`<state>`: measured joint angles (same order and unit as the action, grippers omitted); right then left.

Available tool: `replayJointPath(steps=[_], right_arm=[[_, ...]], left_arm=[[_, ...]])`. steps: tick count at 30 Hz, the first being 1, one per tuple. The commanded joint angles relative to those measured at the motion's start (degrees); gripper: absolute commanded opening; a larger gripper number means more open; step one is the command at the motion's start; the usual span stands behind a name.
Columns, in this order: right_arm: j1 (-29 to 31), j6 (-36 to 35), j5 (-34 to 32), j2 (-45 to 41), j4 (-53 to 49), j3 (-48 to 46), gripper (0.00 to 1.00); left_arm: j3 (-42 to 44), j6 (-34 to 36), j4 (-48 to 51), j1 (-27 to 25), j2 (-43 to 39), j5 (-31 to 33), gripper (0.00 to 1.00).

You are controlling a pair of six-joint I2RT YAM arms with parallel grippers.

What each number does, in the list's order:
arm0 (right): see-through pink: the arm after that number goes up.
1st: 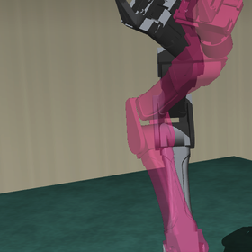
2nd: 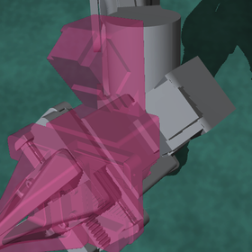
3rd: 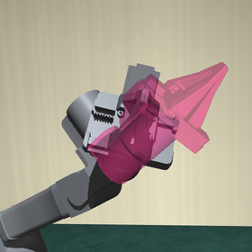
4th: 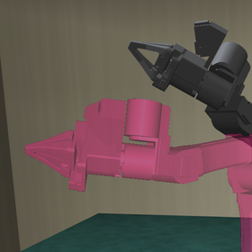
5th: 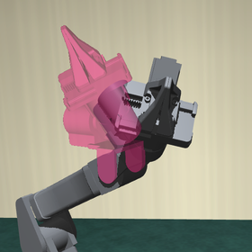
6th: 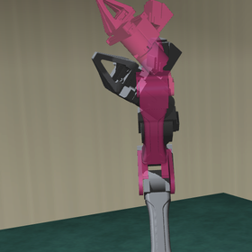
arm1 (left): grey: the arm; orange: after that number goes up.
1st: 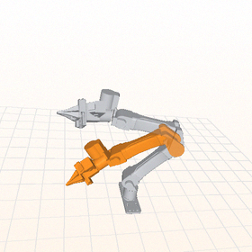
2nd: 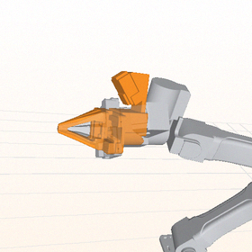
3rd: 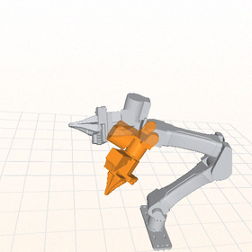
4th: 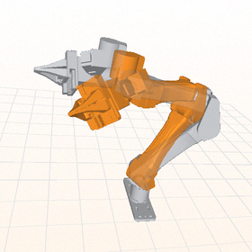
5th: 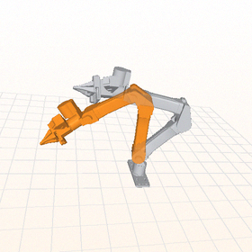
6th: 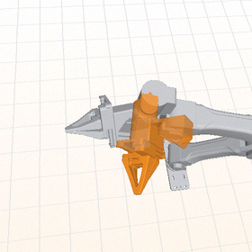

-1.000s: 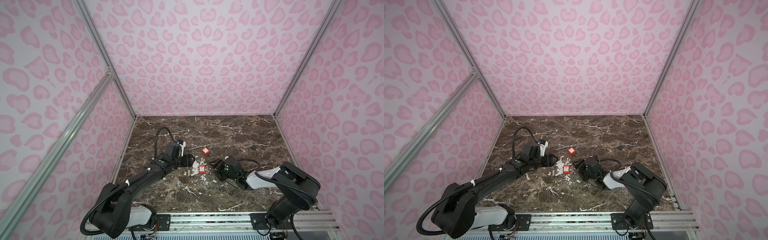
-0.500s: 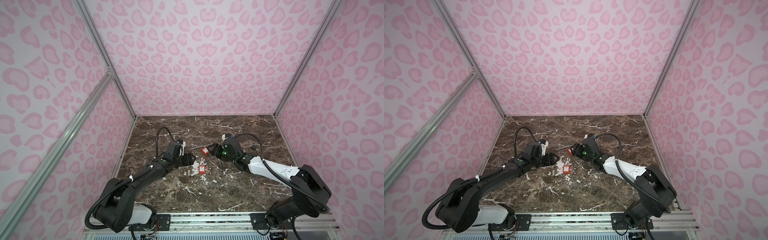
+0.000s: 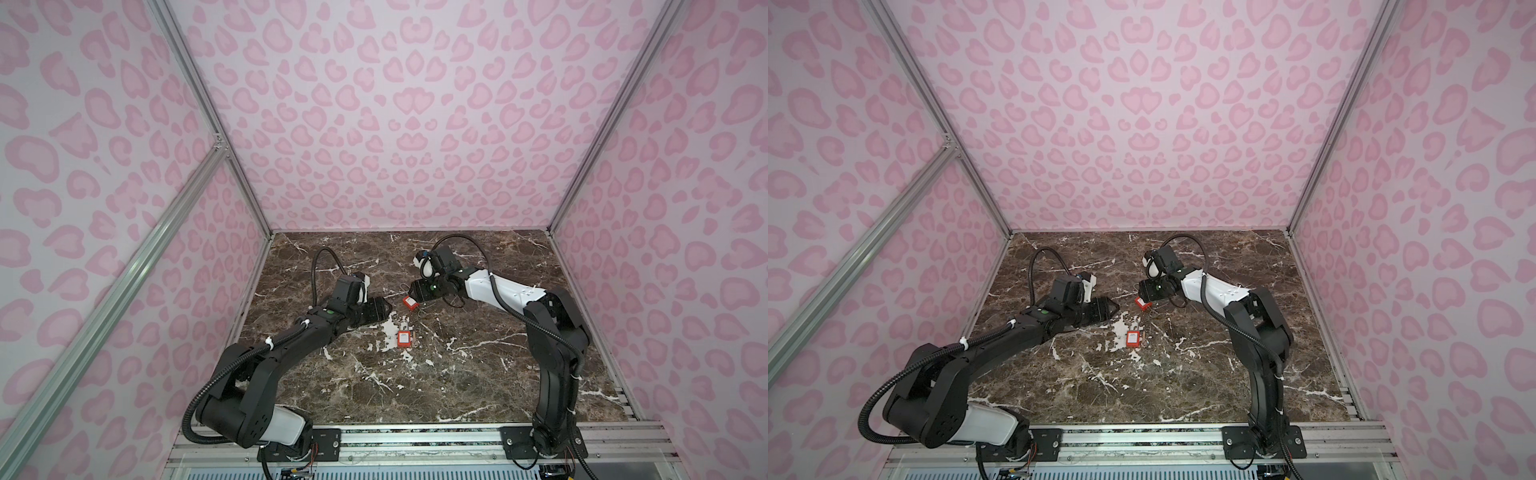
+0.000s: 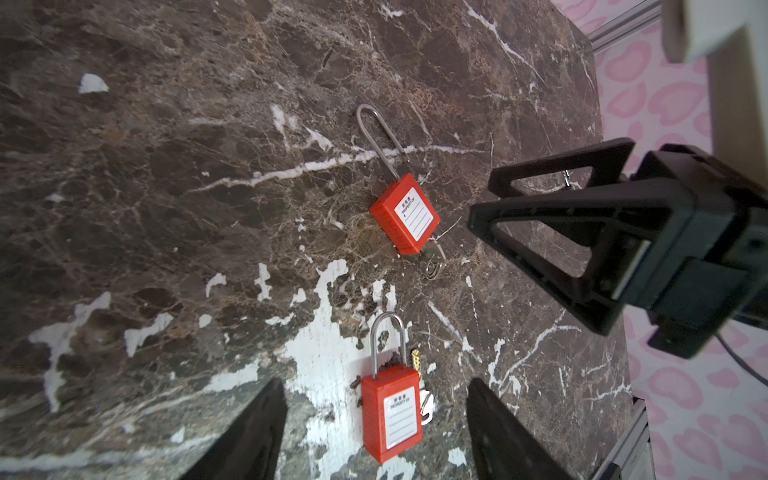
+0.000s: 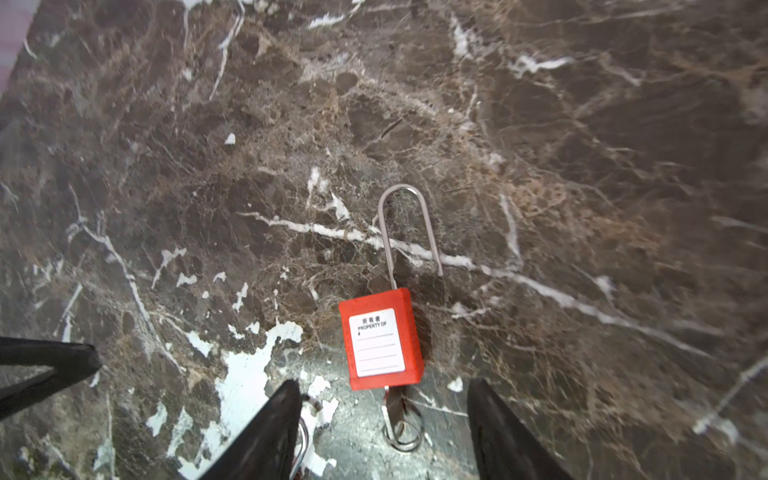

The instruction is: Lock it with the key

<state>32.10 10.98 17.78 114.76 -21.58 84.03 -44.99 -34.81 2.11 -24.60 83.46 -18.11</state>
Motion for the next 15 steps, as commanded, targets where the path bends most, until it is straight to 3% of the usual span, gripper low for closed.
replayJointPath(steps=[1,8,15], right_arm=[[0.21,-5.51,0.57,3.54,-6.19,4.65,0.66],[3.69,-11.17,-5.90,8.98,-12.74,11.11,0.66],[5.90,-12.13,-13.65,11.42,-13.83,12.28,0.64]], left_arm=[[0.01,0.88,0.97,0.89,0.55,-2.46,0.70],[0.23,1.44,0.84,4.13,1.73,-6.09,0.70],[-0.53,2.50,1.67,5.96,2.56,-8.84,0.70]])
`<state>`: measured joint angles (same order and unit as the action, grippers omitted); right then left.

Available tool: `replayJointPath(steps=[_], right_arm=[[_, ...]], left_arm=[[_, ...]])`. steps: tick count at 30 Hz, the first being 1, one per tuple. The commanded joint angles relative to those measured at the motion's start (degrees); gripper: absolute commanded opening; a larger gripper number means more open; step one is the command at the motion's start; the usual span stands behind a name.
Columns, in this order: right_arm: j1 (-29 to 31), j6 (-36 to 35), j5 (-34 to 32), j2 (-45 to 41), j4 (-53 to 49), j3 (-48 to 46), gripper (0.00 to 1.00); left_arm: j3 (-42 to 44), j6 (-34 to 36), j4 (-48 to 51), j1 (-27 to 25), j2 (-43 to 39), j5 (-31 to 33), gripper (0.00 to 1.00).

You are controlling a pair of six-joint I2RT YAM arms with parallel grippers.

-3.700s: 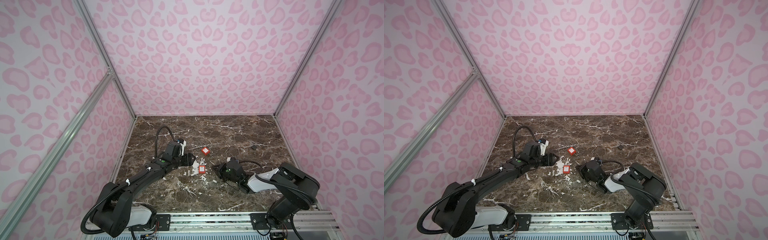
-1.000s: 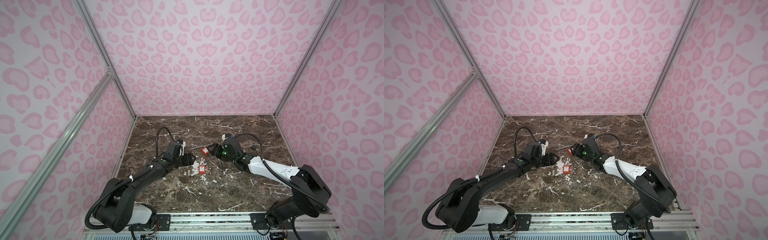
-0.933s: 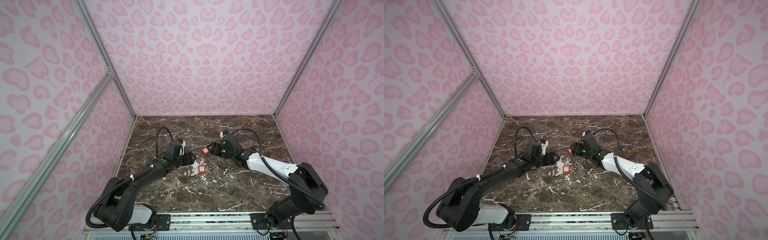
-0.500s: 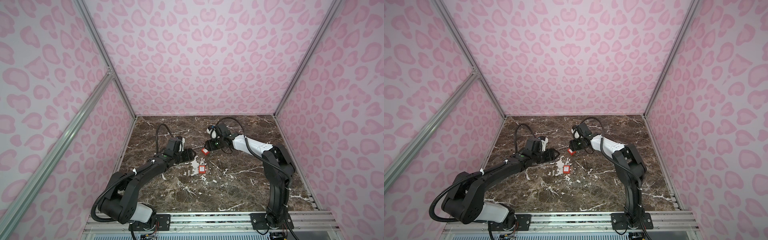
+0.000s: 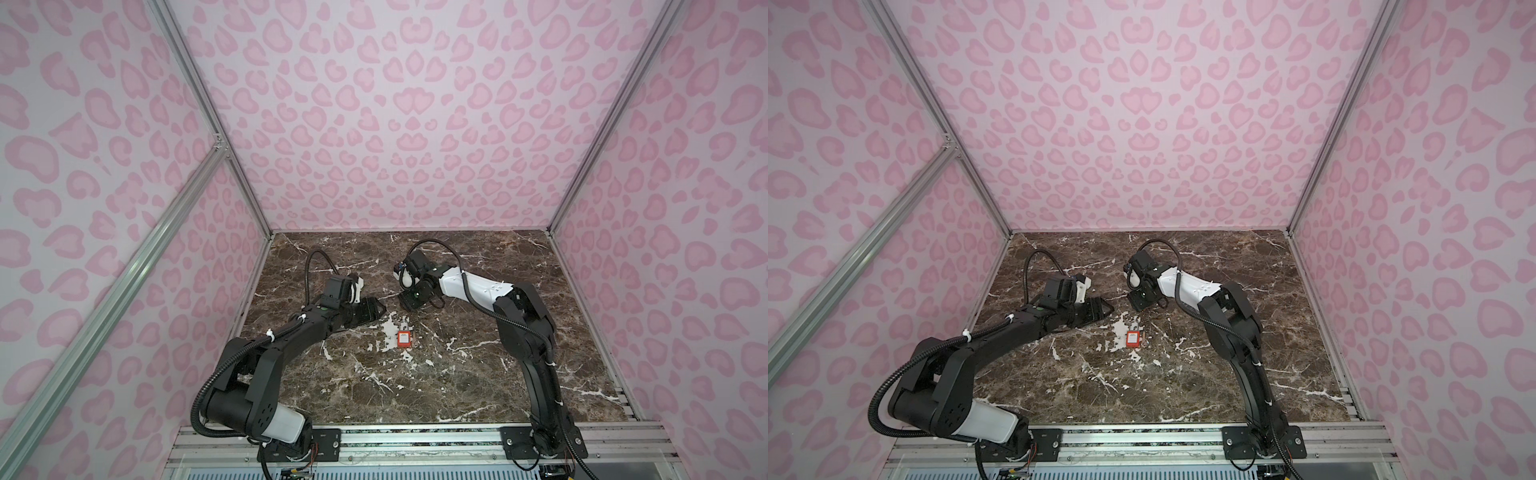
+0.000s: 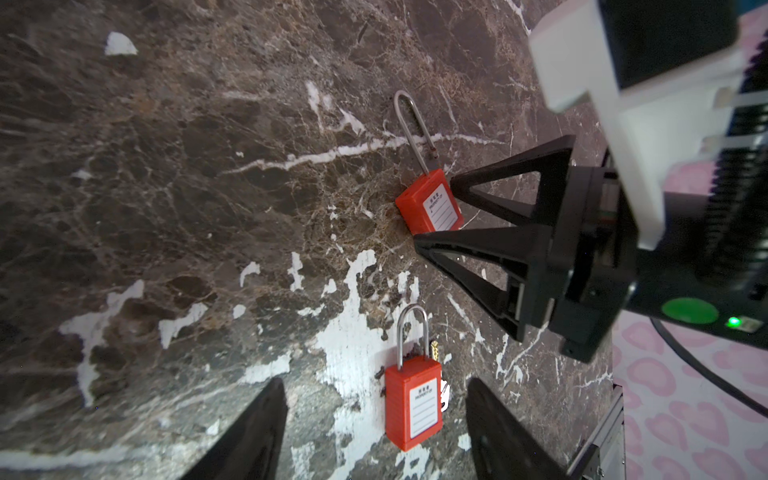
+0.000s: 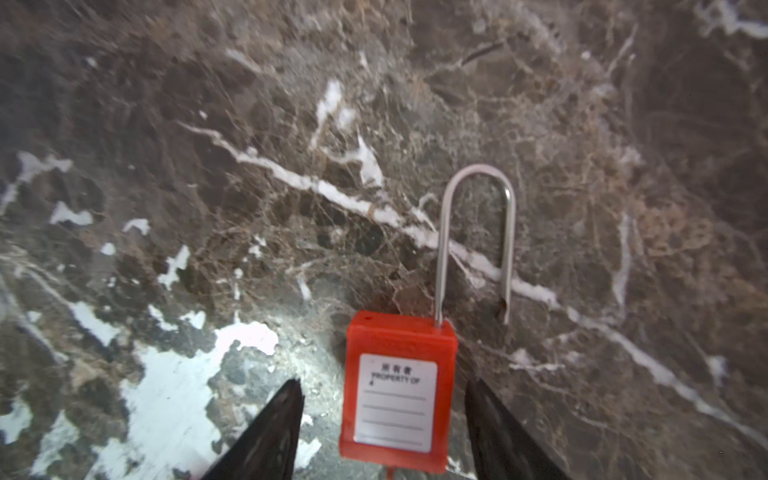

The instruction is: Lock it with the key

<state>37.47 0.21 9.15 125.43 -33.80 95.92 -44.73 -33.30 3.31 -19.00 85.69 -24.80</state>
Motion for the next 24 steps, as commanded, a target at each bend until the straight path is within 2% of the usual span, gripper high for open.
replayJointPath(steps=[1,6,10,13,18,24], right_arm=[[0.58,-1.44,-5.67,0.94,-1.69,0.62,0.64],[0.58,-1.91,-4.48,1.64,-1.65,1.51,0.56],[0.63,-3.10,-1.14,2.77,-2.64,2.33,0.39],[0.62,-3.60,-0.04,2.72,-2.82,2.30,0.36],[0.58,-4.30,1.54,1.08,-3.78,2.33,0.31],[0.73,-3.22,6.20,-9.13,0.59,-4.28,0.30]], left_arm=[[-0.83,1.10,0.60,0.53,0.35,-2.36,0.70],[-1.67,1.34,1.43,0.80,0.98,-3.16,0.70],[-2.06,-0.99,-0.41,1.39,1.65,-5.79,0.70],[-3.19,-3.07,-1.50,1.76,2.65,-8.41,0.70],[-3.82,-4.78,-2.48,1.71,2.53,-8.29,0.70],[-4.88,-8.35,-5.27,1.66,4.23,-10.52,0.69]])
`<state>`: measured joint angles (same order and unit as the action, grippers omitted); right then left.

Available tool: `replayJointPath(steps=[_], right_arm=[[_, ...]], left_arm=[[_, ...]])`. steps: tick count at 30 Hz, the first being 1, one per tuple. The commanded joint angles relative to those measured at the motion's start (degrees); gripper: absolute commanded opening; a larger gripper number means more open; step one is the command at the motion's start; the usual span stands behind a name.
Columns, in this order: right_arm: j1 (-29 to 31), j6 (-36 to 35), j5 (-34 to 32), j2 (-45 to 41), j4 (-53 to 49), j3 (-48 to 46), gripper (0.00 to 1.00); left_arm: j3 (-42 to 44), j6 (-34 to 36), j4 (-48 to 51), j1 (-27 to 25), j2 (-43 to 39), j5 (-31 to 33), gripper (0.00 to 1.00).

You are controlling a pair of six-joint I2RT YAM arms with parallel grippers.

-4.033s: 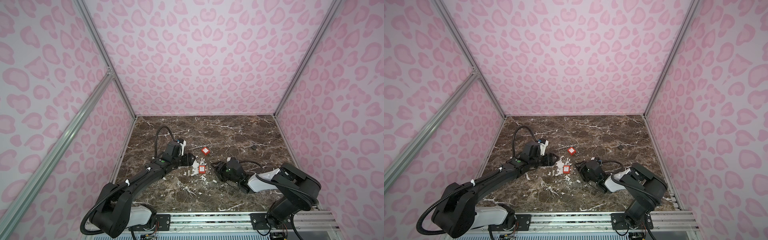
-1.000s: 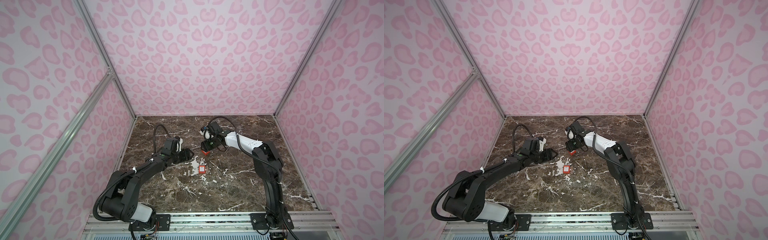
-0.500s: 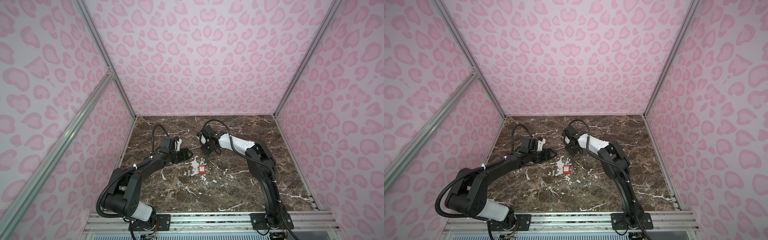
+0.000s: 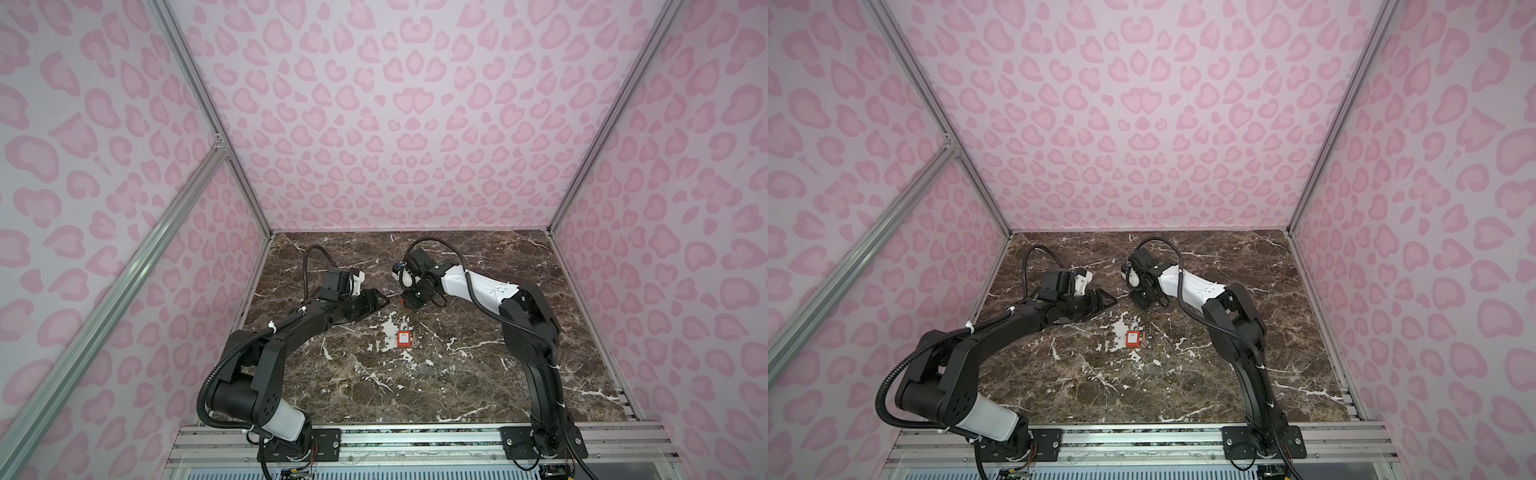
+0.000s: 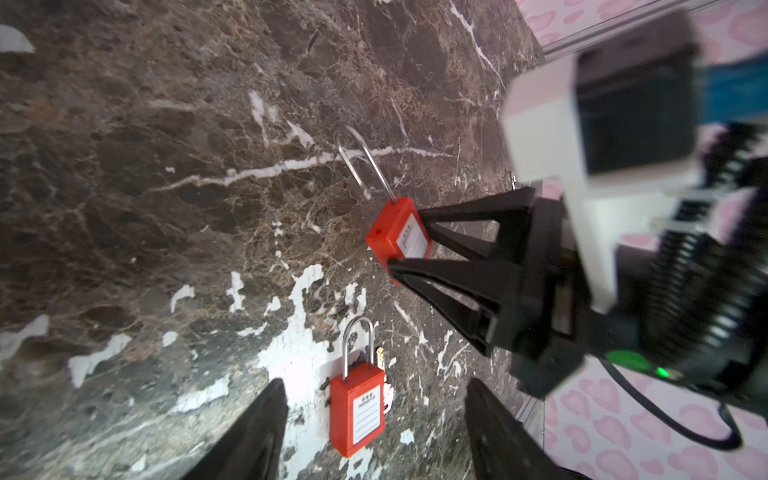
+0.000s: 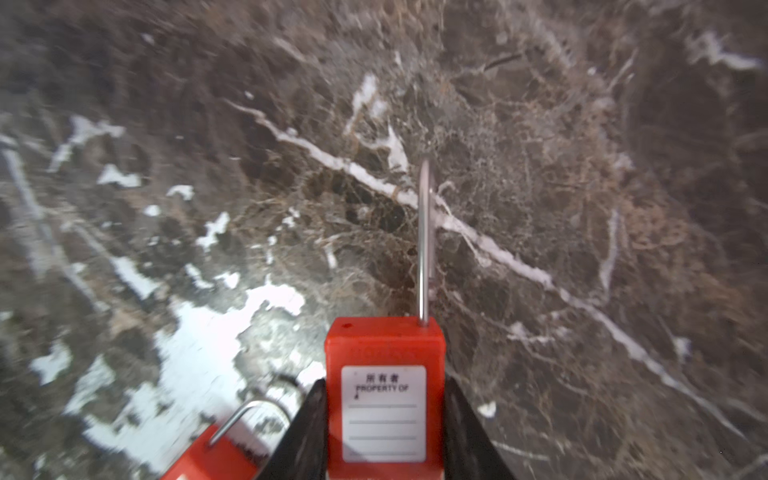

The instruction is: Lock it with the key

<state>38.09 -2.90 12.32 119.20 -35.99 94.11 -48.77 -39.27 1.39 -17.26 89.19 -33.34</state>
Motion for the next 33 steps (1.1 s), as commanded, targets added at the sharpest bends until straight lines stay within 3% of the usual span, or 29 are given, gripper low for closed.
replayJointPath(steps=[1,7,13,33], right_arm=[[0.13,-0.15,3.93,-4.60,3.50,-3.84,0.30],[0.24,2.27,8.81,-9.59,5.27,-7.35,0.31],[1.01,2.96,9.63,-11.83,8.04,-10.44,0.31],[1.57,4.90,12.37,-12.32,10.58,-7.82,0.31]], left_arm=[[-0.78,-3.09,-4.32,-0.08,0.99,-1.99,0.69],[-1.22,-9.23,-13.50,-1.57,3.52,-6.44,0.67],[-5.15,-9.11,-12.64,-4.43,6.65,-7.94,0.62],[-6.33,-8.27,-8.34,-5.39,5.38,-8.21,0.18]])
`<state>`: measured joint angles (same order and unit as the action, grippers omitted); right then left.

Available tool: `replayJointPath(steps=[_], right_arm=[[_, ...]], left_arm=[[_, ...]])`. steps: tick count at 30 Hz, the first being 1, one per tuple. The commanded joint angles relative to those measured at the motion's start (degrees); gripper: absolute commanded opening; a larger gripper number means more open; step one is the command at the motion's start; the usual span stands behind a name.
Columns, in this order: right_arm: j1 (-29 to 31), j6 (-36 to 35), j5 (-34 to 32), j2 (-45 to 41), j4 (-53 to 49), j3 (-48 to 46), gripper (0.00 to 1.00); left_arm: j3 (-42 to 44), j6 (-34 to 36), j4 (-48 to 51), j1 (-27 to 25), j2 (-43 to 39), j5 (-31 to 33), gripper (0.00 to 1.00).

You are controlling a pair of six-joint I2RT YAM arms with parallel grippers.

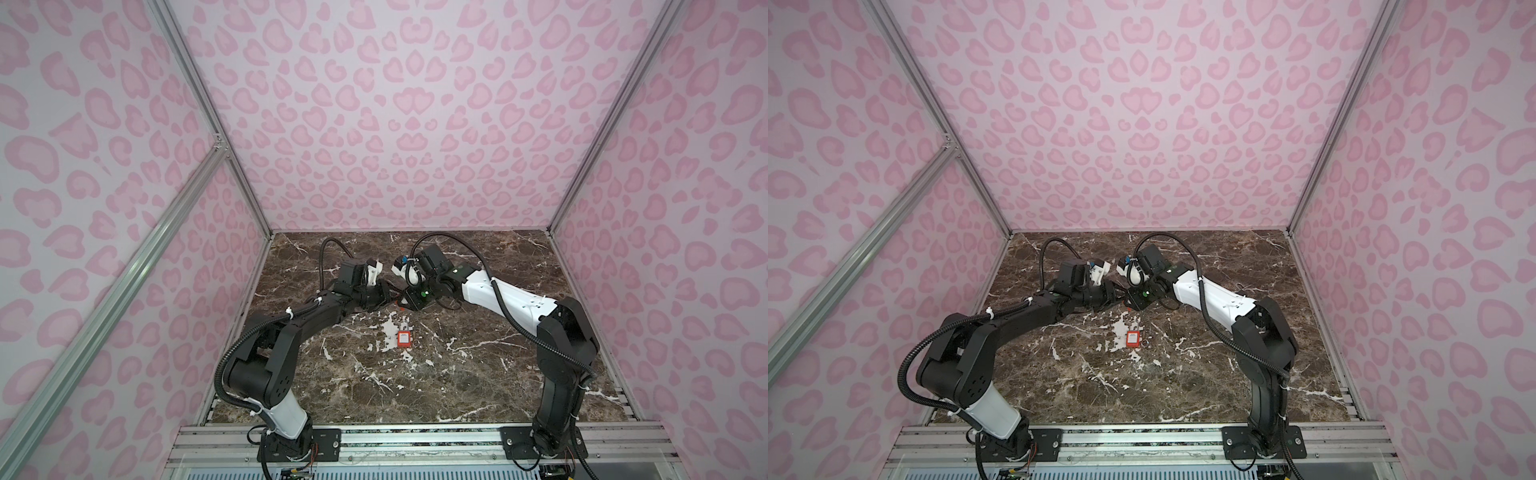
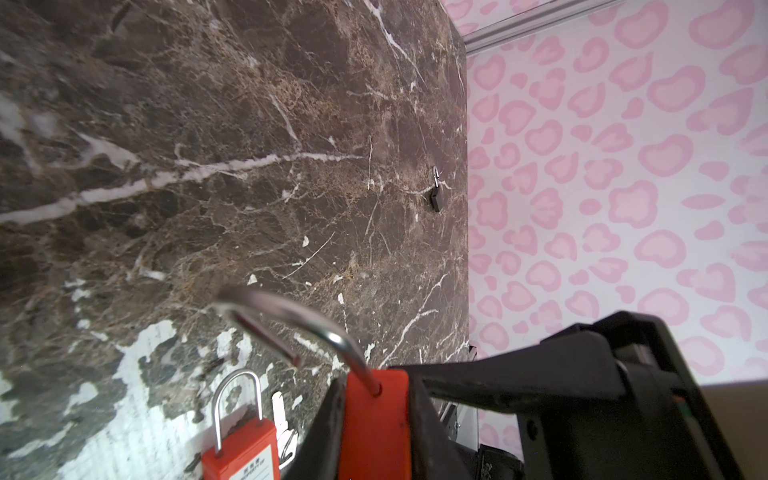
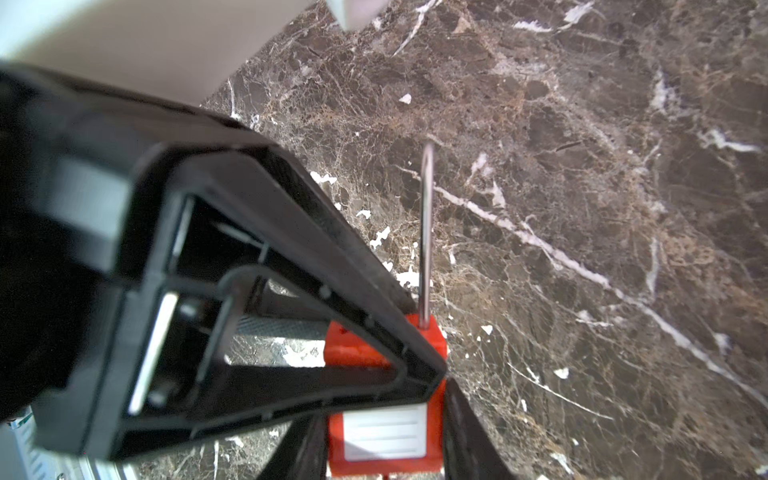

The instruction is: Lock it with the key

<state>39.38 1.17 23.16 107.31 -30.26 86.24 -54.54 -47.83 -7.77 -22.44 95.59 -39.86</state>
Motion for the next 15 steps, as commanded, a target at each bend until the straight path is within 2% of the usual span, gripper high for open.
replayJointPath(steps=[1,5,9,11,13,15], right_arm=[[0.28,0.94,1.69,-0.56,4.76,0.07,0.33],[0.15,2.08,1.24,-2.82,6.03,-0.63,0.57],[-2.32,8.32,5.99,-7.72,14.24,-6.97,0.64],[-5.33,17.41,11.42,-11.25,23.68,-11.17,0.65],[-8.49,28.44,14.97,-14.83,37.30,-17.26,0.66],[-10.78,39.59,15.76,-17.51,55.08,-24.03,0.67]], left_arm=[[-0.65,0.33,0.94,-0.21,-1.33,-1.88,0.16],[-1.16,0.13,1.40,0.28,-2.90,-2.07,0.12],[-0.74,-0.63,0.66,1.38,-6.14,-1.40,0.12],[0.08,-1.41,-1.08,1.97,-9.34,-0.14,0.12],[0.57,-1.58,-2.76,2.17,-12.66,1.55,0.11],[-0.04,-1.31,-4.39,2.32,-15.39,3.16,0.10]])
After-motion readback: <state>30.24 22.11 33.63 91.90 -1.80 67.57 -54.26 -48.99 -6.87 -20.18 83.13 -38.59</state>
